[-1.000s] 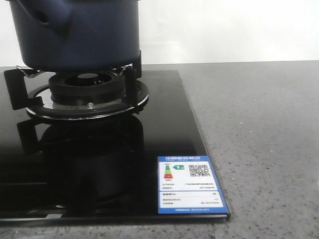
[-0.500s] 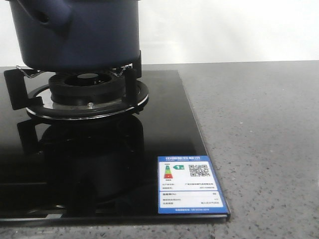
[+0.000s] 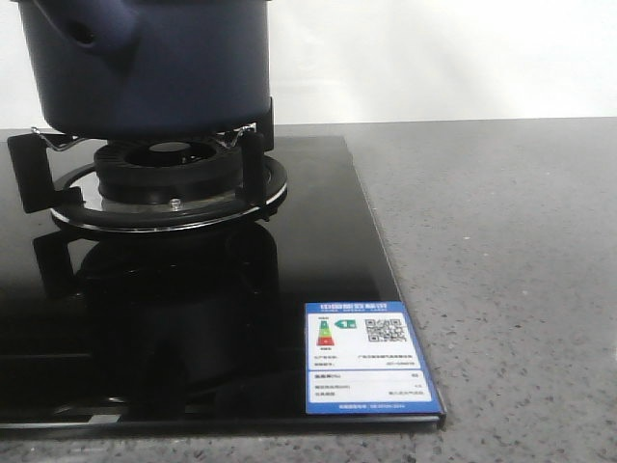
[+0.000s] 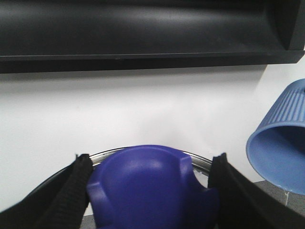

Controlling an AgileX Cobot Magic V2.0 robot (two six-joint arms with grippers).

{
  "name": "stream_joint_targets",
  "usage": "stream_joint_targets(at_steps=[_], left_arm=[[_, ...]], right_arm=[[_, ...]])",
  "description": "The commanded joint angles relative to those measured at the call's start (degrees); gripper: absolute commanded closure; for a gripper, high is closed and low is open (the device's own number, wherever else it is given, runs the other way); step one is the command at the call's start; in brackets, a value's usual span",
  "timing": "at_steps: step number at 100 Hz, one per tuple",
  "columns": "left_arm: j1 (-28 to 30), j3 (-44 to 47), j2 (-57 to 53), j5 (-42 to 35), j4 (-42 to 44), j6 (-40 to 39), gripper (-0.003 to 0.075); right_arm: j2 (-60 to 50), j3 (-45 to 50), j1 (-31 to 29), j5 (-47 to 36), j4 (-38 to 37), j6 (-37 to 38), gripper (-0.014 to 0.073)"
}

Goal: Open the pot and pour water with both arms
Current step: 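Tilt the cup over the pot with the right gripper to pour water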

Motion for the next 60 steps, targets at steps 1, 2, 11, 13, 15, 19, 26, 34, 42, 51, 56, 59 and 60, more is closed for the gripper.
stream_joint_targets(at_steps=[1,2,11,13,15,19,26,34,42,51,56,59,60], left_arm=[[0.11,-2.52,-1.20,-5.52,-0.13,-0.09,0.0307],[0.11,-2.52,-1.20,-5.52,-0.13,-0.09,0.0307],[0.11,-2.52,-1.20,-5.52,-0.13,-0.09,0.0307],[0.11,-2.52,-1.20,-5.52,-0.13,-0.09,0.0307],[0.11,-2.52,-1.20,-5.52,-0.13,-0.09,0.0307],[0.11,-2.52,-1.20,-5.52,-0.13,-0.09,0.0307],[0.11,-2.52,-1.20,-5.52,-0.13,-0.09,0.0307],[0.11,-2.52,-1.20,-5.52,-0.13,-0.09,0.0307],[0.11,-2.52,-1.20,-5.52,-0.13,-0.09,0.0307],[0.11,-2.52,-1.20,-5.52,-0.13,-0.09,0.0307],[0.11,-2.52,-1.20,-5.52,-0.13,-0.09,0.0307],[0.11,-2.52,-1.20,-5.52,-0.13,-0.09,0.0307],[0.11,-2.52,-1.20,-5.52,-0.13,-0.09,0.0307]], right_arm=[[-2.60,-2.11,0.12,0.82,-3.37,-0.01,0.0279],[-2.60,-2.11,0.12,0.82,-3.37,-0.01,0.0279],[-2.60,-2.11,0.12,0.82,-3.37,-0.01,0.0279],[-2.60,-2.11,0.12,0.82,-3.37,-0.01,0.0279],[-2.60,-2.11,0.12,0.82,-3.37,-0.01,0.0279],[-2.60,-2.11,0.12,0.82,-3.37,-0.01,0.0279],[-2.60,-2.11,0.12,0.82,-3.37,-0.01,0.0279],[-2.60,-2.11,0.12,0.82,-3.37,-0.01,0.0279],[-2.60,-2.11,0.12,0.82,-3.37,-0.01,0.0279],[-2.60,-2.11,0.12,1.04,-2.56,0.61,0.0279],[-2.60,-2.11,0.12,1.16,-1.78,2.20,0.0279],[-2.60,-2.11,0.12,1.16,-1.35,3.49,0.0279],[-2.60,-2.11,0.12,1.16,-1.20,4.04,0.0279]])
